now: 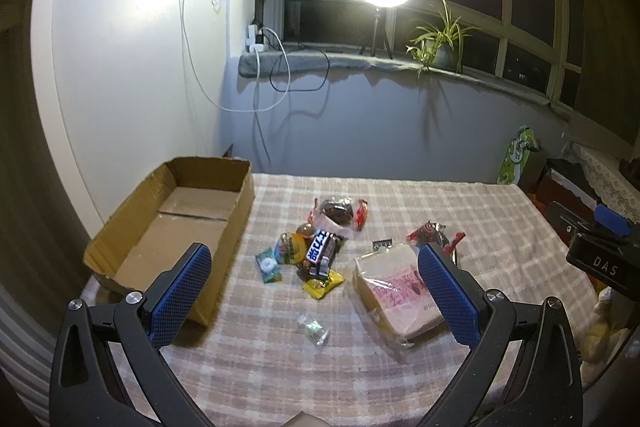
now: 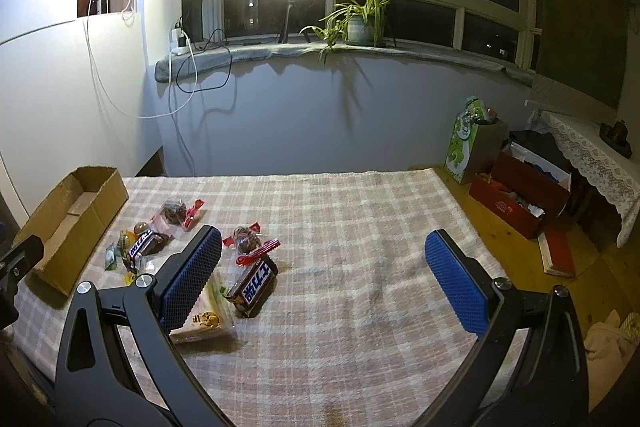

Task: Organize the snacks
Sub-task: 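Move the right tool to the bagged bread slice and close on it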

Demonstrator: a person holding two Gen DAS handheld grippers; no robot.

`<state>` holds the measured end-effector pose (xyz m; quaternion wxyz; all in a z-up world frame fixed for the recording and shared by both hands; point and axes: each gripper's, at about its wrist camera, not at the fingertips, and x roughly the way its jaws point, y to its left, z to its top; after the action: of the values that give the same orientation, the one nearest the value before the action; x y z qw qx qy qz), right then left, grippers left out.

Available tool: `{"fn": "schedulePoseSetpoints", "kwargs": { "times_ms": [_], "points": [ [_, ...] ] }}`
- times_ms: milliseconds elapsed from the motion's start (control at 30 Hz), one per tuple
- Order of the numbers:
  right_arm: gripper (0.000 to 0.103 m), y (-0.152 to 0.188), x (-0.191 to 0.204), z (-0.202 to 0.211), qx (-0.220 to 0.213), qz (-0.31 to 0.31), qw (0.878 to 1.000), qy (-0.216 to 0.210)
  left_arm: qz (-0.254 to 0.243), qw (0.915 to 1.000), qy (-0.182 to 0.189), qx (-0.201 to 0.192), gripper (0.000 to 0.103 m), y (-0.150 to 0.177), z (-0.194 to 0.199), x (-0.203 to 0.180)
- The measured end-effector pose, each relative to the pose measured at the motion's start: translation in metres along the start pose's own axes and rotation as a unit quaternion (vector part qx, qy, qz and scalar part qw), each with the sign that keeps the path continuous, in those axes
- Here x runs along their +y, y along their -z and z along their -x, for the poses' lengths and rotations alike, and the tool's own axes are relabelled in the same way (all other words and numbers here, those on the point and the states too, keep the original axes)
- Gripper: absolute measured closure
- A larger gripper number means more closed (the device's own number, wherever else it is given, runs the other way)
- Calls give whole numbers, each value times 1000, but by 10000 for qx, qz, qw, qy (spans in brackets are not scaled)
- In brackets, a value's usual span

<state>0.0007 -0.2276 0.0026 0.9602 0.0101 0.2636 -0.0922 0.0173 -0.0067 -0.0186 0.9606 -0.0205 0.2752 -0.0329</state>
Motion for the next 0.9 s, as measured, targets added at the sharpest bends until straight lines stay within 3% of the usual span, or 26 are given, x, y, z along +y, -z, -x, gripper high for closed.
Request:
{"fn": "schedulePoseSetpoints", "kwargs": {
  "times_ms": [167, 333, 433, 633, 700, 800, 900],
  "points": [
    [0, 3, 4, -9, 65, 78, 9998, -145, 65, 9998, 116, 155, 1, 5, -9, 1],
    [0, 9, 9, -27, 254, 114, 9944, -1015, 255, 9976, 390, 512, 1, 15, -26, 4],
    [1, 14, 16, -42, 539, 218, 9856, -1587, 496, 9940, 553, 809, 12, 24, -40, 8],
    [22, 21, 28, -83, 1503, 44, 9549, -2560, 918, 9795, 1139, 1384, 32, 41, -65, 7],
    [37, 23, 31, -97, 1774, -35, 9436, -2795, 1057, 9716, 1421, 1570, 37, 44, -71, 6],
    [44, 25, 38, -115, 2054, -73, 9299, -3051, 1214, 9626, 1660, 1761, 39, 50, -78, 4],
    [45, 28, 49, -128, 2270, 25, 9222, -3129, 1274, 9598, 1675, 1856, 47, 54, -84, 2]
  ]
}}
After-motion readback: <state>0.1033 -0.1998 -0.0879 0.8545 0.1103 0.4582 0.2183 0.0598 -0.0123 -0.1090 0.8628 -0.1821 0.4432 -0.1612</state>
